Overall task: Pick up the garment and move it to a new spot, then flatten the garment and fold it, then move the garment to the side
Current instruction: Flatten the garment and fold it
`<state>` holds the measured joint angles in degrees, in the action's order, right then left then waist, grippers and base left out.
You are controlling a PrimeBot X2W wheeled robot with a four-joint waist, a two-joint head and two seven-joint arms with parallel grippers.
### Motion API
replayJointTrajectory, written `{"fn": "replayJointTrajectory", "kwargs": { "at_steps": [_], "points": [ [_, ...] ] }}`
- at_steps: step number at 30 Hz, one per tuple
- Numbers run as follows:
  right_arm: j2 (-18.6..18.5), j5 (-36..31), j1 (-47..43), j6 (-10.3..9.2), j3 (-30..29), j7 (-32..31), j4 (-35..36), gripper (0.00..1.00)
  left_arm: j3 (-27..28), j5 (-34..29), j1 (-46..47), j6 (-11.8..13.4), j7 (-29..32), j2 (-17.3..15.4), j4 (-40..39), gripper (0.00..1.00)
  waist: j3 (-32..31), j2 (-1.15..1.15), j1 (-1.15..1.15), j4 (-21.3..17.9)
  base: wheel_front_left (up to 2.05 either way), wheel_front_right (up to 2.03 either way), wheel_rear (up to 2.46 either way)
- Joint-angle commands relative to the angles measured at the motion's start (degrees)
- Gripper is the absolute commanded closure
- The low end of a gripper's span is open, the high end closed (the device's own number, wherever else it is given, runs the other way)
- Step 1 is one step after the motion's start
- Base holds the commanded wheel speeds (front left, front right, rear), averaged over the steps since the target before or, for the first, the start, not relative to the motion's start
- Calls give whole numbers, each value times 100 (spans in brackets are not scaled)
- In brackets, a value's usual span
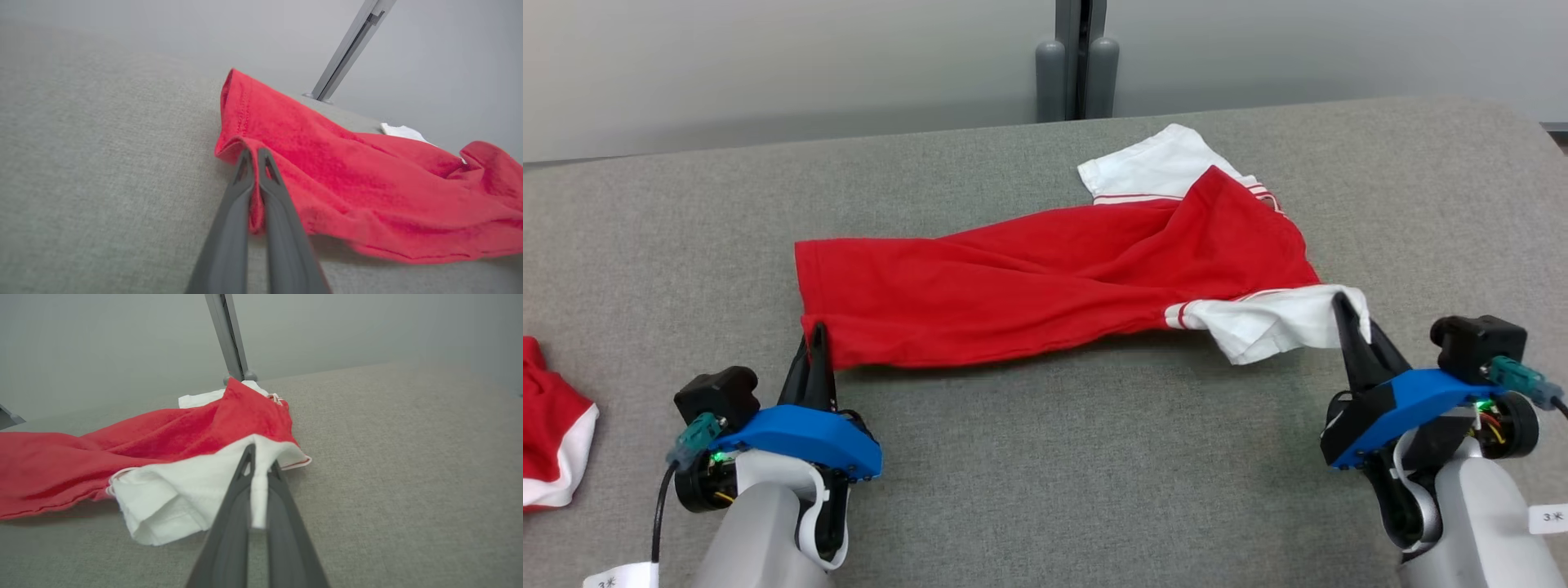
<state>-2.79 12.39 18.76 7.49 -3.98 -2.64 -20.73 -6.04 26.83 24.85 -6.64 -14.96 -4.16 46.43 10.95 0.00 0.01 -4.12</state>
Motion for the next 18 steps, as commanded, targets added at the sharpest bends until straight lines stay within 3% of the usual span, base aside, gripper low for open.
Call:
{"fn": "replayJointTrajectory", "kwargs": {
  "at_steps": [1, 5, 9, 18],
  "points": [
    [-18, 56, -159, 1, -62, -17, 287, 100, 47, -12, -198, -43, -25, -17, -380, 100, -86, 0, -1, -26, 0, 0, 0],
    [-17, 257, -399, 1, -163, -118, 1036, 100, 146, -31, -615, -62, -27, -55, -1381, 100, -222, 0, -1, -11, 0, 0, 0],
    [-19, 348, -649, 1, -320, -335, 1872, 100, 164, 352, -1009, -85, 39, -15, -2343, 100, -353, 0, -1, 26, 0, 0, 0],
    [-18, 236, -1052, 1, -754, -958, 4038, 100, 189, 1644, -1730, -46, 1222, -71, -5079, 100, -464, 0, -1, 64, 0, 0, 0]
  ]
}}
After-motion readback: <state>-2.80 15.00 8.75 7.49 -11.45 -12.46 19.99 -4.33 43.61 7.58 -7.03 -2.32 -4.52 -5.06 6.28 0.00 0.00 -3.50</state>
